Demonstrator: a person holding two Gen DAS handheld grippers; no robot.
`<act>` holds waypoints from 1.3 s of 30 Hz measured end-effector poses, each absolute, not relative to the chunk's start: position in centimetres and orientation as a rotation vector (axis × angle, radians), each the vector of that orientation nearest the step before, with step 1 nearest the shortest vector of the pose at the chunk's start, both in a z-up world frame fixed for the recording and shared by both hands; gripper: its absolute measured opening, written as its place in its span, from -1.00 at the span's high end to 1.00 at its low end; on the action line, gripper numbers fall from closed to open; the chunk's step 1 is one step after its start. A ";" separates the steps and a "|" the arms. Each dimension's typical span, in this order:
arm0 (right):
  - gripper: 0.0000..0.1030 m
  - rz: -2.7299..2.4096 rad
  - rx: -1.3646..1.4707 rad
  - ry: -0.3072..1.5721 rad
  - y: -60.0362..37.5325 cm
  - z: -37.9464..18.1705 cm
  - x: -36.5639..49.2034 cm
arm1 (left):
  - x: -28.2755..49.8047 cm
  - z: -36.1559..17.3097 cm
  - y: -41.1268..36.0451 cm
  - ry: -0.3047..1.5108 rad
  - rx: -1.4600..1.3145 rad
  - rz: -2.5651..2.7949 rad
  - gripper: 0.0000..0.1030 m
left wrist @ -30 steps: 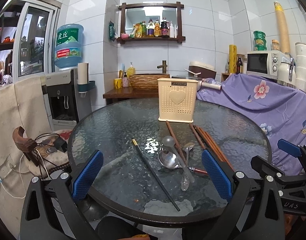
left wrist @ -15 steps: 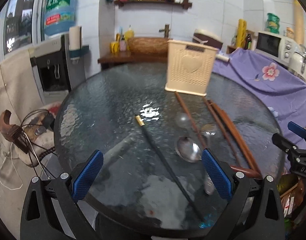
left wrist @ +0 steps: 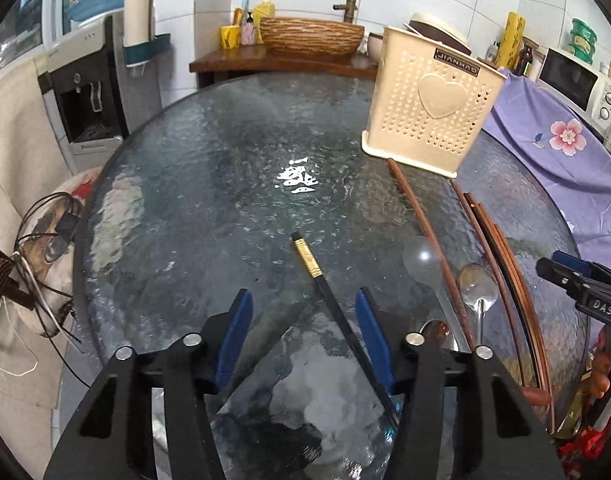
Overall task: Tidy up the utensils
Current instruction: 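Grasp the gold-tipped black chopstick with the left gripper while the right gripper grasps a wooden chopstick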
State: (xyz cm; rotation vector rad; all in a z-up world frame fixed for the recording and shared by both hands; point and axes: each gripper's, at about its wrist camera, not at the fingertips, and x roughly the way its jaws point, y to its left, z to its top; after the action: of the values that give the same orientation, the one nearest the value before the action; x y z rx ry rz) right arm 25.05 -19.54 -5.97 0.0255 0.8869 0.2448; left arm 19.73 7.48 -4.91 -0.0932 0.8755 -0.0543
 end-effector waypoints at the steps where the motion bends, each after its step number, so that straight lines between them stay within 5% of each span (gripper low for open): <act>1: -0.12 0.248 0.025 0.892 -19.4 -6.0 25.2 | 20.0 -5.1 7.4 0.887 -0.094 -0.063 0.07; 11: 0.42 0.235 0.018 0.975 -18.2 -7.2 28.0 | 22.2 -6.3 6.5 0.946 -0.071 -0.070 0.22; 19: 0.46 0.263 0.033 1.012 -17.6 -7.4 29.3 | 22.9 -6.6 5.7 0.951 -0.018 -0.060 0.23; 23: 0.70 0.230 -0.018 1.021 -18.0 -7.4 29.9 | 23.3 -6.7 6.0 0.952 -0.005 -0.051 0.24; 33: 0.70 0.258 -0.003 1.065 -17.3 -7.4 31.2 | 25.0 -6.5 4.8 0.998 0.020 -0.071 0.26; 39: 0.81 0.273 -0.008 1.097 -16.8 -7.4 32.0 | 26.2 -6.5 4.7 1.023 0.041 -0.049 0.62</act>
State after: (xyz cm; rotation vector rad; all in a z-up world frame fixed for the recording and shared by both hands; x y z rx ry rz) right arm 31.95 -16.83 -7.38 -0.0077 1.0971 0.2727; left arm 26.19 4.74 -6.50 0.0413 1.0226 -0.0489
